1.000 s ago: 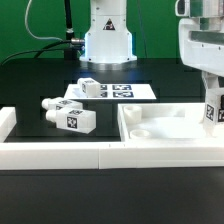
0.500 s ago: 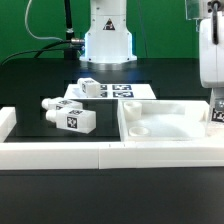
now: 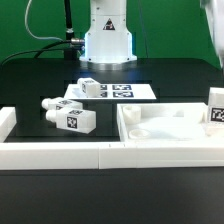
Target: Assemble one leg
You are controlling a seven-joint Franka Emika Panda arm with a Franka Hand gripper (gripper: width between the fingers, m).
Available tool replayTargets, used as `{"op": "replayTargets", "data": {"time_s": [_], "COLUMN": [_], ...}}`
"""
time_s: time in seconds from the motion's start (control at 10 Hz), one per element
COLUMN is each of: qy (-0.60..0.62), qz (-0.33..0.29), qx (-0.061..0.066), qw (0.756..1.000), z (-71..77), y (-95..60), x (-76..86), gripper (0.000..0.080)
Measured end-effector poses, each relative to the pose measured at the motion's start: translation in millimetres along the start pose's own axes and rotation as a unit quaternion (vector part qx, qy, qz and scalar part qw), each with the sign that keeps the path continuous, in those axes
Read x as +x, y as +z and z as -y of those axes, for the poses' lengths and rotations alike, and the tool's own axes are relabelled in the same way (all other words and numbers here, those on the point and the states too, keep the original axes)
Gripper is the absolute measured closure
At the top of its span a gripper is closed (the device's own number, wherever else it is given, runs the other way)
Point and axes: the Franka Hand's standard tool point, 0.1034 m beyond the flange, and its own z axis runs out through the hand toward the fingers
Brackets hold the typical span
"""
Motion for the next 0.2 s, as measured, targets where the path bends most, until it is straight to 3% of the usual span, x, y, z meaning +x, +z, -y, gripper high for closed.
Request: {"op": "replayTargets", "data": {"time_s": [0.2], "qy": [0.0], "qz": [-0.001], "qx": [-0.001], "qw": [1.0], "z": [-0.8], "y": [3.0], "x": [0.2], "gripper": [0.0153]}}
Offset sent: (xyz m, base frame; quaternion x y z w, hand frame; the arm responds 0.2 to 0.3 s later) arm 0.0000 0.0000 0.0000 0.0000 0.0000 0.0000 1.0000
